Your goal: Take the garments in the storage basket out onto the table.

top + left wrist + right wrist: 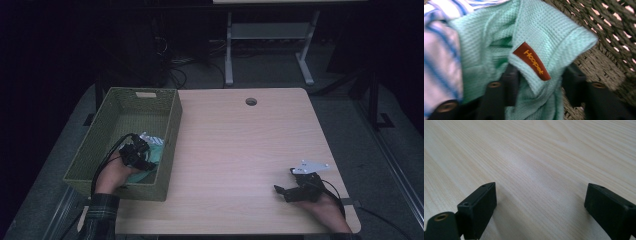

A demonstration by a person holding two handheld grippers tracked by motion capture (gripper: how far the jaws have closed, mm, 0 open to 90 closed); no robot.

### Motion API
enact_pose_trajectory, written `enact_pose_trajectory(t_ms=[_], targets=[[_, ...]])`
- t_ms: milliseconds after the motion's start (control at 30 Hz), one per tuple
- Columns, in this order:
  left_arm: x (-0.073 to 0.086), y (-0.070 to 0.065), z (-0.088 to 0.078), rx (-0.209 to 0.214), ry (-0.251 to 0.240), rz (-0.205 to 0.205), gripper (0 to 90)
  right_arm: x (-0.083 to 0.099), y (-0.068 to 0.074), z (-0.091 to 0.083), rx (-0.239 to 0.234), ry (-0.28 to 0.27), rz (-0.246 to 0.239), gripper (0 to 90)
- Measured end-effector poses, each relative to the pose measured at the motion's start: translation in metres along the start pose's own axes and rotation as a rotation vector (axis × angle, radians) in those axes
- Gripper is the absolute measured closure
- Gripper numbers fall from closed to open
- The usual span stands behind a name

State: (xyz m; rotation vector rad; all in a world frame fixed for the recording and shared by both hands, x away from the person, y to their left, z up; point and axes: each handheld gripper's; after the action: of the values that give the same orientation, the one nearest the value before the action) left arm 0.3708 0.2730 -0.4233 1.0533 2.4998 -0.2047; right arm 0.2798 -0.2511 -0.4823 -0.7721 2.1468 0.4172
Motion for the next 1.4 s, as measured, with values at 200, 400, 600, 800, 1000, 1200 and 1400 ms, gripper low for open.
enact_pose_trajectory(t_ms=[200,400,600,800,1000,1200,1400], targets=[[0.000,0.004,-0.007,0.001,-0.034,-0.059,75.3,0.000,0.000,0.000,0.000,0.000,0.001,10.5],[0.002,0.010,-0.020,-0.024,-0.140,-0.112,75.7,0.000,0.000,0.000,0.000,0.000,0.001,10.5],[0.007,0.018,-0.034,-0.015,-0.266,-0.188,76.5,0.000,0.000,0.000,0.000,0.000,0.001,10.5],[0.012,0.025,-0.048,0.018,-0.383,-0.240,77.0,0.000,0.000,0.000,-0.001,0.000,0.001,10.5],[0.018,0.029,-0.061,0.043,-0.516,-0.296,77.2,0.000,0.000,0.000,0.000,0.000,0.001,10.5],[0.022,0.034,-0.071,0.064,-0.606,-0.332,77.5,0.000,0.000,0.000,0.000,0.000,0.002,10.6],[0.022,0.038,-0.080,0.078,-0.662,-0.340,77.9,0.000,0.000,0.000,0.000,-0.001,0.003,10.6]])
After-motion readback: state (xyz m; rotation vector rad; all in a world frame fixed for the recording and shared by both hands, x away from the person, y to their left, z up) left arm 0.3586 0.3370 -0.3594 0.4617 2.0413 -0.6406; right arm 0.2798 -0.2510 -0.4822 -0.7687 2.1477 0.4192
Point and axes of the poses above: each handheld gripper's, and its own axes: z roughly forward along the jaws, x roughly out of its underside, y roughly to its left, and after that the axes turned 5 degrees about -y, right-handed
